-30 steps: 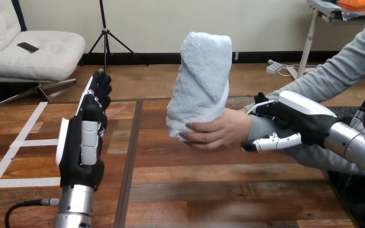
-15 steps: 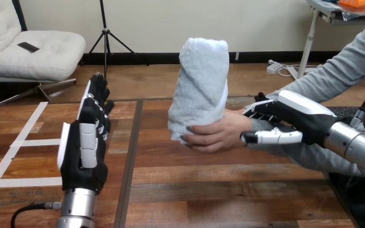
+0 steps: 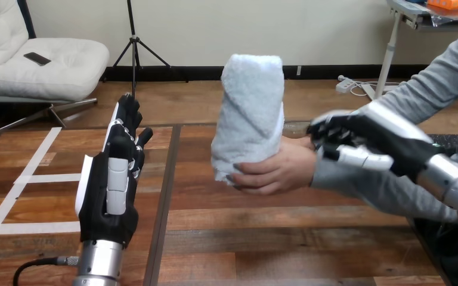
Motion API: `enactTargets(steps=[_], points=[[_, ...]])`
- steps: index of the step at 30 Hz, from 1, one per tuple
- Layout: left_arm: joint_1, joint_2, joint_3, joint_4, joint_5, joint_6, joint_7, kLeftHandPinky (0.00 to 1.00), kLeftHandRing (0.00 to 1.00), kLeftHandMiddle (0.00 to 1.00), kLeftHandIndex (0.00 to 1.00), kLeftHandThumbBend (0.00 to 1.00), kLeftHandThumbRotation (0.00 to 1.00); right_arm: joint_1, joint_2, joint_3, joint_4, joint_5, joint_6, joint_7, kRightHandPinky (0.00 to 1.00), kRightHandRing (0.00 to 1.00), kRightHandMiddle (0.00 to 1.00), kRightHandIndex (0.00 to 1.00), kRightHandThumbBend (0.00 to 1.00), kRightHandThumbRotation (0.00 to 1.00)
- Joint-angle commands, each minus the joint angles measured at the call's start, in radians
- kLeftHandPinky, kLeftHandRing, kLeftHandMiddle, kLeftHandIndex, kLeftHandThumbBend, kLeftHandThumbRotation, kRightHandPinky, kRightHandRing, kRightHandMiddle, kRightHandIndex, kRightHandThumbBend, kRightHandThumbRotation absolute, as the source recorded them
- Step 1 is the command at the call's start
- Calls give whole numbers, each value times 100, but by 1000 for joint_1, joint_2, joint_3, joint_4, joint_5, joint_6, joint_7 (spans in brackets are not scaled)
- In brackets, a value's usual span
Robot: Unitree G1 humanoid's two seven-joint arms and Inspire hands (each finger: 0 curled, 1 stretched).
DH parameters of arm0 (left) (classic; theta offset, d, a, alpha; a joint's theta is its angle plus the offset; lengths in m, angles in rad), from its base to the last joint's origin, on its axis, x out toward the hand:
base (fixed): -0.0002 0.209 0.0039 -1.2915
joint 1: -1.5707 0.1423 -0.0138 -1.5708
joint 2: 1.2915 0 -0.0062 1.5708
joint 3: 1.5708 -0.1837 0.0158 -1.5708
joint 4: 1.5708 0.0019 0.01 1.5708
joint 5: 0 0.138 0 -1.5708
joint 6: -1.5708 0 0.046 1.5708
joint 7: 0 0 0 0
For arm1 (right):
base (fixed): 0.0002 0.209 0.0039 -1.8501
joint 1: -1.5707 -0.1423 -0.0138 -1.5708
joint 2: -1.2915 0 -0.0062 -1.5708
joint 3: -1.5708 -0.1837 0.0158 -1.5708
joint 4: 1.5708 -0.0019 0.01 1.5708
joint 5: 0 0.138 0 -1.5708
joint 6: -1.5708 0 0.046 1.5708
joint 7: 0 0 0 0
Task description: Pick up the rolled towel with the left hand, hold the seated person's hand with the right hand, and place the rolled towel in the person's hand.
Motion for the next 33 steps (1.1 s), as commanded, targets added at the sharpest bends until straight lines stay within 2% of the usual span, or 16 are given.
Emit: enactTargets(steps=[1, 5, 8, 11, 13, 18, 23, 27, 33], points=[[-12, 1, -22, -80, -1, 9, -14, 94, 100, 98, 97, 87, 94, 16, 32, -86, -136, 107, 12, -6, 67, 75, 76, 77, 85, 100], [10, 0, -33, -110, -9, 19, -22, 94, 99, 98, 98, 89, 91, 62, 58, -117, -217, 192, 26, 5, 70, 77, 78, 78, 80, 100], [28, -1, -42, -130, -16, 24, -31, 94, 100, 98, 98, 90, 90, 93, 81, -134, -269, 249, 29, 10, 71, 77, 78, 78, 81, 100], [48, -3, -49, -148, -17, 22, -38, 95, 100, 99, 98, 91, 89, 128, 100, -147, -333, 301, 48, 16, 71, 78, 78, 78, 84, 100], [59, -4, -52, -159, -14, 19, -39, 95, 100, 98, 98, 90, 89, 150, 109, -154, -375, 324, 71, 18, 73, 78, 79, 79, 89, 100], [95, -5, -64, -182, 14, -15, -38, 93, 98, 97, 97, 89, 91, 219, 149, -165, -507, 413, 93, 27, 75, 80, 81, 81, 95, 100], [126, -10, -77, -212, 18, -32, -33, 89, 96, 96, 96, 86, 91, 275, 189, -167, -610, 463, 102, 11, 75, 80, 81, 81, 92, 100], [148, -20, -80, -232, 29, -55, -16, 86, 93, 94, 94, 84, 90, 317, 218, -161, -675, 504, 102, 17, 74, 79, 81, 80, 87, 100], [174, -28, -79, -271, 47, -86, 0, 81, 89, 91, 91, 81, 85, 388, 261, -151, -765, 532, 116, 10, 74, 80, 82, 80, 81, 100]])
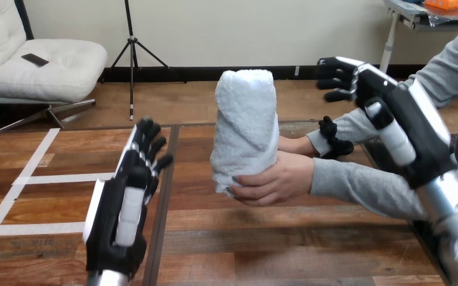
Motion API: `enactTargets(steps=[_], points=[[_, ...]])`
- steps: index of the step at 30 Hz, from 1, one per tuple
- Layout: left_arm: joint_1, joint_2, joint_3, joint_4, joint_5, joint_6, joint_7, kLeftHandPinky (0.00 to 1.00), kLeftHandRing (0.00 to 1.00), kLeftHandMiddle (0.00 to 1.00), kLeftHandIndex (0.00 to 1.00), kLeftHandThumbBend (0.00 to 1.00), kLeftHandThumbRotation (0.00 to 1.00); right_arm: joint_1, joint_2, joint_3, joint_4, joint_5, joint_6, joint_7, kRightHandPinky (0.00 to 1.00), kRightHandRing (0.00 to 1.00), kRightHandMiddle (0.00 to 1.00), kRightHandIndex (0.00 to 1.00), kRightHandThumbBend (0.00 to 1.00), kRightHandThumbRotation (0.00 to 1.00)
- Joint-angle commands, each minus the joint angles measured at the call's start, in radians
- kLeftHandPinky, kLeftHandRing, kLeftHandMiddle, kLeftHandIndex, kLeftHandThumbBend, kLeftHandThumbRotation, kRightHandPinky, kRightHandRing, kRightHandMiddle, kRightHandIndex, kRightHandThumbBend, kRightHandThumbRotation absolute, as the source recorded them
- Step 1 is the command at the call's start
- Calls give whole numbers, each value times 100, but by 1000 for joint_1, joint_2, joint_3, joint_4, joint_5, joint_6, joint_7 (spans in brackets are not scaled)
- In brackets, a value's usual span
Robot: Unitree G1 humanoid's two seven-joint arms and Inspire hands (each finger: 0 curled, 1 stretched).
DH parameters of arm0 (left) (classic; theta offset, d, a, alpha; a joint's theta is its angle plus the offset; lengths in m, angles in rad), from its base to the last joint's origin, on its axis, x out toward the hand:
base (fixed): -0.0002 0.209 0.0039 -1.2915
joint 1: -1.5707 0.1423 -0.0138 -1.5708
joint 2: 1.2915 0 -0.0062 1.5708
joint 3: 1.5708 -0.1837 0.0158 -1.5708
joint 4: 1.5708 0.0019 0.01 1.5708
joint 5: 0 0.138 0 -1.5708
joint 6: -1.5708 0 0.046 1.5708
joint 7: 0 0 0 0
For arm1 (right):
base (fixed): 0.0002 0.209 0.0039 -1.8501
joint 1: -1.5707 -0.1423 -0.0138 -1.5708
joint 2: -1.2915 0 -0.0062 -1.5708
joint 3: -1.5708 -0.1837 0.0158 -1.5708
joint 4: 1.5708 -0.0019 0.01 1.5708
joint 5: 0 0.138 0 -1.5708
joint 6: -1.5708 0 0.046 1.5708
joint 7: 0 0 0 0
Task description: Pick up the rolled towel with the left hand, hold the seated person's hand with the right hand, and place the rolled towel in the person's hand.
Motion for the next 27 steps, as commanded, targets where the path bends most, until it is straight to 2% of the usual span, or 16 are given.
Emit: enactTargets(steps=[1, 4, 10, 15, 17, 22, 27], points=[[-5, -15, -15, -145, 33, -90, 19, 81, 89, 90, 91, 81, 84, 59, 77, -22, -220, 79, 22, -13, 74, 80, 82, 80, 81, 100], [7, -16, -10, -164, 49, -116, 28, 80, 89, 90, 90, 80, 83, 106, 103, -10, -272, 94, 37, -14, 71, 80, 82, 80, 83, 100], [25, -17, -11, -189, 50, -132, 35, 78, 87, 89, 89, 77, 82, 171, 135, 3, -351, 109, 79, -11, 75, 83, 84, 83, 86, 100], [39, -15, -13, -212, 42, -137, 38, 79, 86, 87, 88, 76, 82, 226, 169, 19, -415, 120, 111, -10, 81, 85, 86, 84, 89, 100], [42, -15, -13, -216, 40, -145, 38, 79, 85, 86, 88, 76, 81, 247, 185, 27, -434, 124, 115, -3, 87, 87, 87, 85, 89, 100], [45, -14, -9, -216, 48, -169, 44, 78, 83, 84, 86, 74, 80, 292, 217, 43, -469, 123, 127, 6, 97, 90, 89, 88, 86, 100], [45, -9, -6, -208, 59, -192, 50, 76, 82, 83, 85, 74, 80, 329, 253, 62, -482, 116, 121, 15, 99, 92, 90, 89, 83, 100]])
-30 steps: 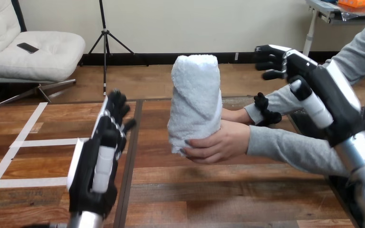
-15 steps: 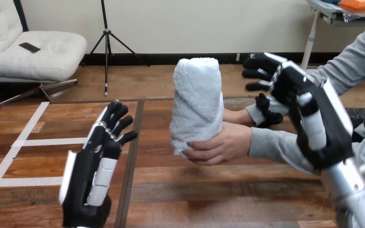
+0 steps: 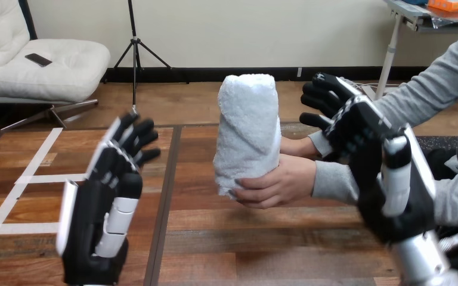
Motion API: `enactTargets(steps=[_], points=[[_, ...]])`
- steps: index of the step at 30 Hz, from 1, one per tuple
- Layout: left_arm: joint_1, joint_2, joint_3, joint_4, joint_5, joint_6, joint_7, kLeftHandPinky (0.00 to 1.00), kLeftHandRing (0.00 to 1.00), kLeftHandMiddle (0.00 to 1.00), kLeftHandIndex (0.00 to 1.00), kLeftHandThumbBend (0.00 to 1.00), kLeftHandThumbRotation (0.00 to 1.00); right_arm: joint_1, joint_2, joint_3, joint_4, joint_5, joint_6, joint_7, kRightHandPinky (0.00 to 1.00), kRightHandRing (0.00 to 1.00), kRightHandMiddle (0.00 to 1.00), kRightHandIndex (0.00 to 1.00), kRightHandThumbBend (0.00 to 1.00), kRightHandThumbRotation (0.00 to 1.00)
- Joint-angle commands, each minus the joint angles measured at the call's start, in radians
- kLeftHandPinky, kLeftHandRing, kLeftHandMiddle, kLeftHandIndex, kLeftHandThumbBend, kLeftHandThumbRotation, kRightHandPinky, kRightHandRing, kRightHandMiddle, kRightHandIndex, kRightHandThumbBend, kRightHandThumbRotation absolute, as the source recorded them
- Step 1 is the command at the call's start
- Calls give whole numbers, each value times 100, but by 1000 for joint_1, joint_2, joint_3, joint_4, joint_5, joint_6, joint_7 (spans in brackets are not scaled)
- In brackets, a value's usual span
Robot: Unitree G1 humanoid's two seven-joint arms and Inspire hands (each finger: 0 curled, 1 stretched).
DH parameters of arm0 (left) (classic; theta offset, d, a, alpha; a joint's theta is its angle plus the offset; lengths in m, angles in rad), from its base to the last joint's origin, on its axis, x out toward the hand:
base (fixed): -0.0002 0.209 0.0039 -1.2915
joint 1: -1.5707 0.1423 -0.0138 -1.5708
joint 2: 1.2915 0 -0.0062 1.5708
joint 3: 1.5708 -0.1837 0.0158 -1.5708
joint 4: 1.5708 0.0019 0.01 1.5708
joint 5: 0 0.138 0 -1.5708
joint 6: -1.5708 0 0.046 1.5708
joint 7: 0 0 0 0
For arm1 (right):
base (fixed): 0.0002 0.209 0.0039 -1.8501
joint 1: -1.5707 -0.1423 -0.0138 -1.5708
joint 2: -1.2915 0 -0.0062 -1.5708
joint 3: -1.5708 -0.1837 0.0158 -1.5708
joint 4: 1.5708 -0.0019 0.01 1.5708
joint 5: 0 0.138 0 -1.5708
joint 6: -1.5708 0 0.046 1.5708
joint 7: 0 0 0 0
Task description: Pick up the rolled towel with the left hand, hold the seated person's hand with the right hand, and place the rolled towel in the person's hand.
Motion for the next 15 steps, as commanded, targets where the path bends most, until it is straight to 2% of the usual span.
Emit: enactTargets(steps=[1, 10, 15], points=[[-39, 5, -11, -50, 14, -42, 4, 76, 81, 83, 84, 74, 80, 1, 45, 17, -75, 7, -1, 10, 99, 92, 91, 89, 83, 100], [-36, 13, -14, -47, 15, -55, 2, 76, 82, 83, 83, 74, 79, 36, 106, 32, -34, 37, -25, 60, 100, 94, 92, 91, 82, 100], [-34, 19, -16, -53, 28, -49, 3, 77, 84, 84, 84, 75, 80, 52, 117, 34, -20, 39, -31, 96, 100, 96, 94, 93, 82, 100]])
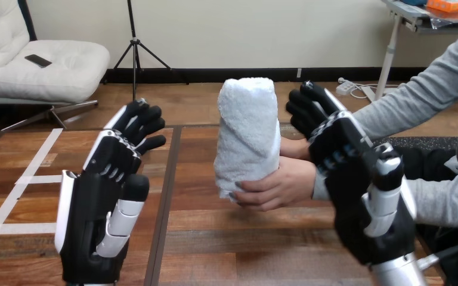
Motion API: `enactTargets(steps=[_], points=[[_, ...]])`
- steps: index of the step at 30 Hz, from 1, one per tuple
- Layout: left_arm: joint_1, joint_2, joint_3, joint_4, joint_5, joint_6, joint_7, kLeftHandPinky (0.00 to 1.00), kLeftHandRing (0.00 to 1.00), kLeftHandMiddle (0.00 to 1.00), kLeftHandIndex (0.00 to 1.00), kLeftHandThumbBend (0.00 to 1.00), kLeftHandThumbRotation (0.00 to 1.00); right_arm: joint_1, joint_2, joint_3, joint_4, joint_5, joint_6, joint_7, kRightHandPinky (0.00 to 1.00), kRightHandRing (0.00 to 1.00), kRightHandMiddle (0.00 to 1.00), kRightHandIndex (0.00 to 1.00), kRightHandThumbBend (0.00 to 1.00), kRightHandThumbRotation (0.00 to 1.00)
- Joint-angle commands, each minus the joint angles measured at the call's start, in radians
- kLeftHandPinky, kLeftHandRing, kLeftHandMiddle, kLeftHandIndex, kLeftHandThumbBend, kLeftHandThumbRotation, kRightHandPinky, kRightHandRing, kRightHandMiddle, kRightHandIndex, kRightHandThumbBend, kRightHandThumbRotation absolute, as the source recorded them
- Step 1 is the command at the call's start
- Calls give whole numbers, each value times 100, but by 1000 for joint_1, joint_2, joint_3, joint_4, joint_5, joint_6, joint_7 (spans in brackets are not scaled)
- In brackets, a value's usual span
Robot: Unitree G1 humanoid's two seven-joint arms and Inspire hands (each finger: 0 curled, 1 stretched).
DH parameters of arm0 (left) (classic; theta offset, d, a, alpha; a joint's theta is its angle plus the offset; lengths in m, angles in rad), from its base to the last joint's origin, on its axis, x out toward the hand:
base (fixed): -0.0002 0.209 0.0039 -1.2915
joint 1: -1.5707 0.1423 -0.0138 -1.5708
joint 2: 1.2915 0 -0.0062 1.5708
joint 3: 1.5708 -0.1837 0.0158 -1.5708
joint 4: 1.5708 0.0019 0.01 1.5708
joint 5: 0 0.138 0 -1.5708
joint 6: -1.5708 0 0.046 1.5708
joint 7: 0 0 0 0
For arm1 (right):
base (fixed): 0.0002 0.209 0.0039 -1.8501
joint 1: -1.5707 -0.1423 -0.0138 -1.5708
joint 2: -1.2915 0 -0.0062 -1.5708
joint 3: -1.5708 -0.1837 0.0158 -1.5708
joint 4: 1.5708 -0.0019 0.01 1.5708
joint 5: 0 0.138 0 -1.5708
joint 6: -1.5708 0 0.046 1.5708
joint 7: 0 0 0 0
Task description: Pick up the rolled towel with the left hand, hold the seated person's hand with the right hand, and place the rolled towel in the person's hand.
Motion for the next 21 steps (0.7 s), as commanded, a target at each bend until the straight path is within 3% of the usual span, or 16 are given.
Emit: enactTargets(steps=[1, 12, 21], points=[[-32, 15, -10, -33, 18, -4, 5, 78, 84, 84, 84, 75, 80, -15, 21, -7, 6, 21, -29, 30, 100, 96, 94, 94, 82, 100], [-25, 38, -28, -45, 3, 8, -22, 81, 88, 88, 88, 78, 88, 19, 35, -8, 0, 8, -19, 58, 100, 99, 96, 96, 79, 100], [-14, 31, -48, -62, -9, 38, -16, 80, 88, 89, 88, 80, 92, 37, 44, -4, 3, 7, -20, 71, 100, 100, 98, 97, 76, 100]])
